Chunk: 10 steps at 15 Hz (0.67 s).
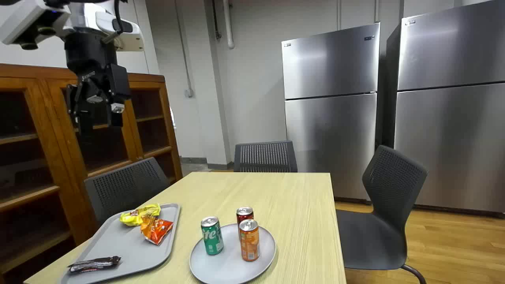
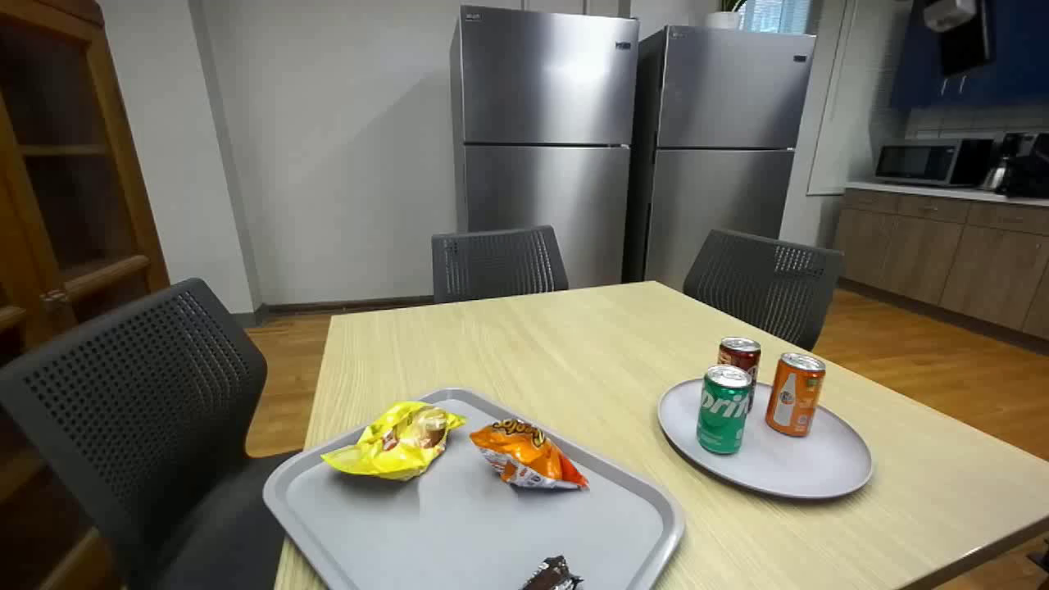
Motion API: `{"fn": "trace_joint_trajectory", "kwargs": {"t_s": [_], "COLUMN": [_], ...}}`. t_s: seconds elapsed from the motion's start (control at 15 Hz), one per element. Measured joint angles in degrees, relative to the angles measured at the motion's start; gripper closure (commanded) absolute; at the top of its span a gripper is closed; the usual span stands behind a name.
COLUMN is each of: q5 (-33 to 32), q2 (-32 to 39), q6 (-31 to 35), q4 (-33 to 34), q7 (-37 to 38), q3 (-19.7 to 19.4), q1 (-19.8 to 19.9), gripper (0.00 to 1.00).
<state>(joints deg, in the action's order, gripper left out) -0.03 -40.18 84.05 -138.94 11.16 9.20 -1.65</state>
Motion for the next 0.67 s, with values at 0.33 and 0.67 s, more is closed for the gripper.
{"fn": "trace_joint_trajectory", "kwargs": {"t_s": [0.33, 0.67], "q5": [0.0, 0.0], "q2": [0.06, 0.51], "q6": [0.02, 0.18], "q4": [0.0, -0.07], "q7": [0.0, -0.03], "q3": [-0.01, -0.05], "q1": [0.0, -0.03], "gripper": [0.0, 0.0]}}
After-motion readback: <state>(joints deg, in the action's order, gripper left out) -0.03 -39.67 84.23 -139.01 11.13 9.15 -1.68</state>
